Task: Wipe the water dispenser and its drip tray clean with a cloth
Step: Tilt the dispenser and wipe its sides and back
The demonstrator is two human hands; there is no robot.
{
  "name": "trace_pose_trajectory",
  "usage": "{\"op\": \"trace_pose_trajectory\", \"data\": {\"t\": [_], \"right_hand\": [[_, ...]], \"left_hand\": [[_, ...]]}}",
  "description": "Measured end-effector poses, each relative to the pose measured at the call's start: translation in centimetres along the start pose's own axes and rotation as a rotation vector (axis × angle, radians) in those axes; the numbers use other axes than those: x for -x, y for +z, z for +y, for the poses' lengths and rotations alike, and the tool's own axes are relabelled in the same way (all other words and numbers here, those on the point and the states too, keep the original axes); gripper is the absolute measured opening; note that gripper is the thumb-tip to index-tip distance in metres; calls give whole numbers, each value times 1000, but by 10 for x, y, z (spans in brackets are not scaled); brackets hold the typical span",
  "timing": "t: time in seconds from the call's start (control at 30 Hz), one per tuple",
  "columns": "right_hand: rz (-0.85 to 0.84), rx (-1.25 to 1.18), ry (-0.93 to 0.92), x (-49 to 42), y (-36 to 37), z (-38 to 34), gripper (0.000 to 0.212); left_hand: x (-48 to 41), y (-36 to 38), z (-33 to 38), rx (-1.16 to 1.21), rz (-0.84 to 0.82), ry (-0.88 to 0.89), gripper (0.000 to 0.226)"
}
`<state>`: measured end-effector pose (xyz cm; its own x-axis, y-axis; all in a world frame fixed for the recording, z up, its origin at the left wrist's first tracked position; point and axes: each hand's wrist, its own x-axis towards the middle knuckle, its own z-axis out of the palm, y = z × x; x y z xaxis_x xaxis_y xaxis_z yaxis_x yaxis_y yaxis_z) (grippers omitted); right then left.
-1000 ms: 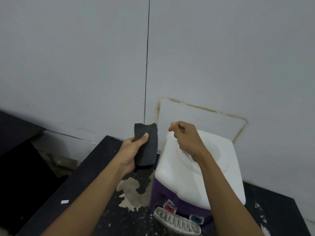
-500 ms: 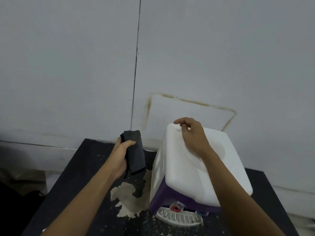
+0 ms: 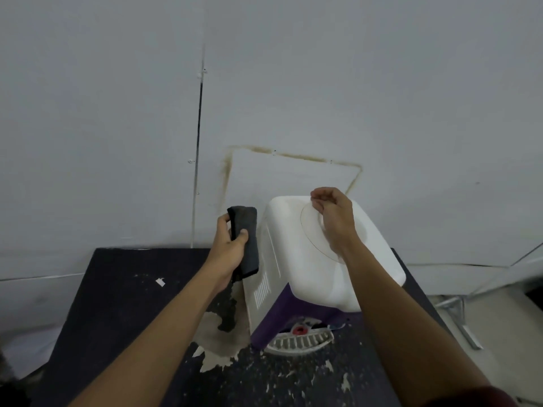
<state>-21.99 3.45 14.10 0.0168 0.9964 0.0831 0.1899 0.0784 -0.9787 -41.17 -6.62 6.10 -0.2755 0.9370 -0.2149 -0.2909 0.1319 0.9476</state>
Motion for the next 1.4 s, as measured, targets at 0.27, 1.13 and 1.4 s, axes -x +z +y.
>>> {"op": "trace_pose_trajectory", "data": {"t": [0.27,1.13,1.4], "right_hand": [[-83,437,-212,4,6,9,27],[35,968,-478,5,40,20,29],[22,1033,-570,12,42,24,22]], "left_hand": [[-28,37,-5,-25,48,32,50],[-105,-10,-29,-283,-267,360,43],[-81,7,-59,-58,-174,362,39]]}}
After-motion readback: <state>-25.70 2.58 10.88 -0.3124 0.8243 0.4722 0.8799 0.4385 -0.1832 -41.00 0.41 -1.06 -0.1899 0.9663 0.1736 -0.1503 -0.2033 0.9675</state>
